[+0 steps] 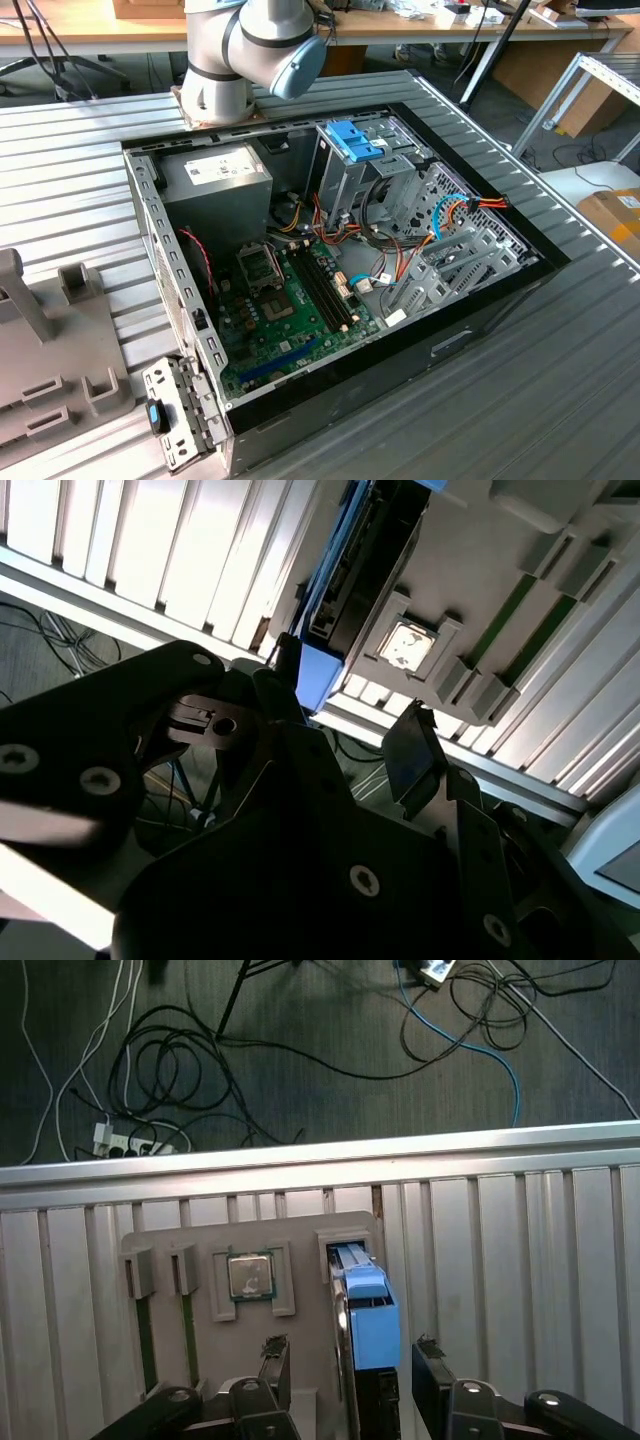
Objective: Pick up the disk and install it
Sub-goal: 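Pick up the disk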
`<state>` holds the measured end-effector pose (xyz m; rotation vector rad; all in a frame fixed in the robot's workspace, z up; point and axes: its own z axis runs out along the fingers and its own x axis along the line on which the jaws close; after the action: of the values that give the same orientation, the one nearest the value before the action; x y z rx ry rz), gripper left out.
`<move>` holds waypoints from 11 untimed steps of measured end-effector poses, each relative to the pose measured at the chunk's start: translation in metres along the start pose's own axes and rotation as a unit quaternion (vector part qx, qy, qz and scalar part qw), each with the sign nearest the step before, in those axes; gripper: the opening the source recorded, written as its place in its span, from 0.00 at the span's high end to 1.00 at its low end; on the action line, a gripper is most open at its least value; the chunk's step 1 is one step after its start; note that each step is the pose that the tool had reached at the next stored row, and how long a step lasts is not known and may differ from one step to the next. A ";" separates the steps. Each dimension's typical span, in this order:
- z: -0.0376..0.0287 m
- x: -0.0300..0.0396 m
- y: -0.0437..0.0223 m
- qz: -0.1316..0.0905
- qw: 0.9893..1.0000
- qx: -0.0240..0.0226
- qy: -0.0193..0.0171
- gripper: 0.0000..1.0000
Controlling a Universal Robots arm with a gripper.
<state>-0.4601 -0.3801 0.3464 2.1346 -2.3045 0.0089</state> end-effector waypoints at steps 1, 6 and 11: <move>0.0006 0.0000 0.0000 0.000 1.000 0.000 0.000 0.40; 0.0029 -0.0008 0.0002 0.000 1.000 0.000 -0.005 0.40; 0.0069 -0.0008 0.0003 -0.003 1.000 0.000 -0.016 0.40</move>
<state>-0.4602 -0.3793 0.3395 2.1568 -2.3144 -0.0258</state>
